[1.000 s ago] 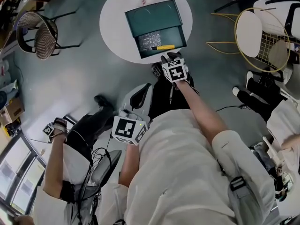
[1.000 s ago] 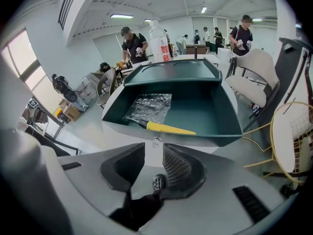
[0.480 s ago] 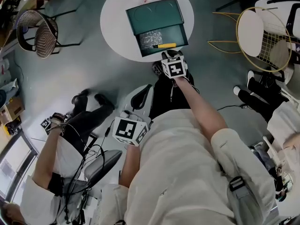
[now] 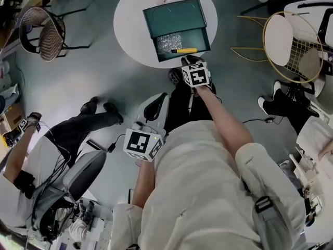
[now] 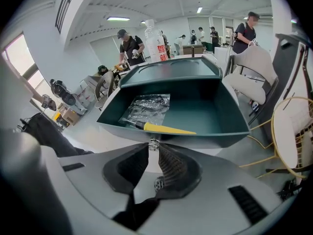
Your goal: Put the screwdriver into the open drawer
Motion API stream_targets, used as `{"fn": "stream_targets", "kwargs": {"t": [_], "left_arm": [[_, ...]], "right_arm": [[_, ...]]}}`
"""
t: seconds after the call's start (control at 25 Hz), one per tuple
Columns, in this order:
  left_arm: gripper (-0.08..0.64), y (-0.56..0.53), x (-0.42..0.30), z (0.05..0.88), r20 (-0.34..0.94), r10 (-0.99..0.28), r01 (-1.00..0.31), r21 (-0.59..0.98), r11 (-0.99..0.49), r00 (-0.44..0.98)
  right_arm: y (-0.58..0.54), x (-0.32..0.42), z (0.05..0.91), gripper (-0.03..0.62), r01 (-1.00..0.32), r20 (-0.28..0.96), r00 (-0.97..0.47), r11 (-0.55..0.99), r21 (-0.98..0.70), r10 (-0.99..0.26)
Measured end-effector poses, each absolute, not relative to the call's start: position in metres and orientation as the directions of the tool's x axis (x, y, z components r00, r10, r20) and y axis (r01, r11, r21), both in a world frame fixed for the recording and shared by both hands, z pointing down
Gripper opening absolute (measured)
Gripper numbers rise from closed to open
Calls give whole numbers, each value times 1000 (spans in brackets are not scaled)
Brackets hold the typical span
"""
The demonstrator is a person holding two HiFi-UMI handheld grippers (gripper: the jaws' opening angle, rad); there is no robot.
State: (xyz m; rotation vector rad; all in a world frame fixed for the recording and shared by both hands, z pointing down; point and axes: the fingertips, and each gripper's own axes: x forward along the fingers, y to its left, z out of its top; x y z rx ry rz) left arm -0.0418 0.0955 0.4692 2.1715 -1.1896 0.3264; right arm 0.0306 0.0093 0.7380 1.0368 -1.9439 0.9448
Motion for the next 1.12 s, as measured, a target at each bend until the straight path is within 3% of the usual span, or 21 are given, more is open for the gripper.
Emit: {"fn": "stream_targets", "kwargs": {"t": [1.12], "left_arm": [[12,90,-36,474,497,-667,-826,423,-372,555]], "right_arm": [[-32,25,737,72,-873,838,-410,421,-246,-362]]}}
